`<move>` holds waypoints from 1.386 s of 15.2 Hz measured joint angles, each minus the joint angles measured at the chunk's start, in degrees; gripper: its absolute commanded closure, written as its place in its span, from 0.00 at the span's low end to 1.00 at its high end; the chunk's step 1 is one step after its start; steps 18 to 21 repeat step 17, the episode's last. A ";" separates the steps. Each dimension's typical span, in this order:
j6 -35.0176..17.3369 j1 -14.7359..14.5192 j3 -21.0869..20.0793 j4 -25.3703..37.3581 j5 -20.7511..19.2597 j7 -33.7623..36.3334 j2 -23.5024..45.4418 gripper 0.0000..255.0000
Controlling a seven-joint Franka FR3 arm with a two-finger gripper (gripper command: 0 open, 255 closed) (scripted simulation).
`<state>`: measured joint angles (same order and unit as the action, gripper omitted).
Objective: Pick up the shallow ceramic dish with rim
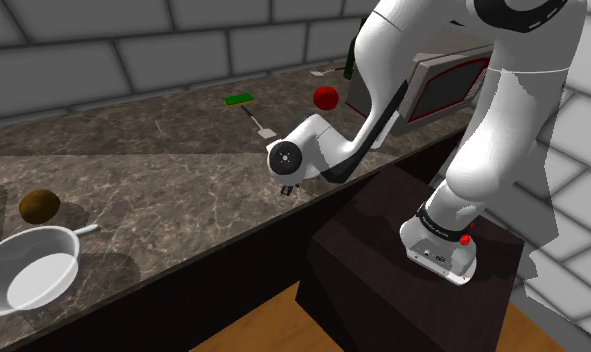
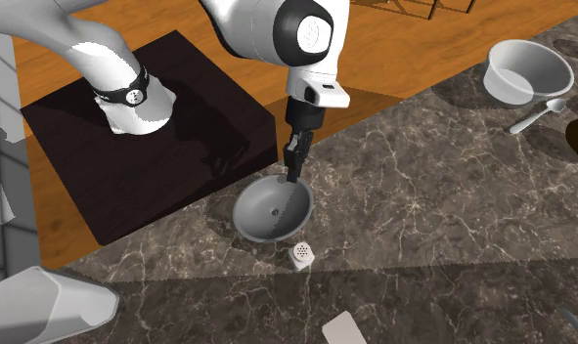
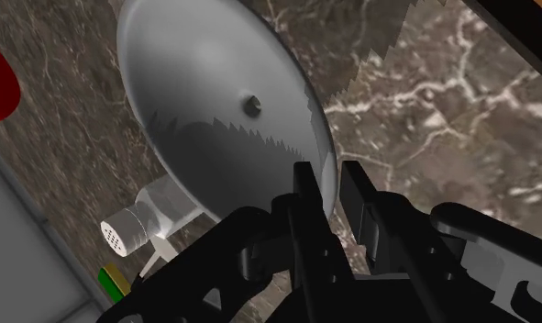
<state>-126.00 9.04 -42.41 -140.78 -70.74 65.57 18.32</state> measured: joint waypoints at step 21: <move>-2.89 3.66 -4.81 -3.03 16.36 -14.40 -15.99 1.00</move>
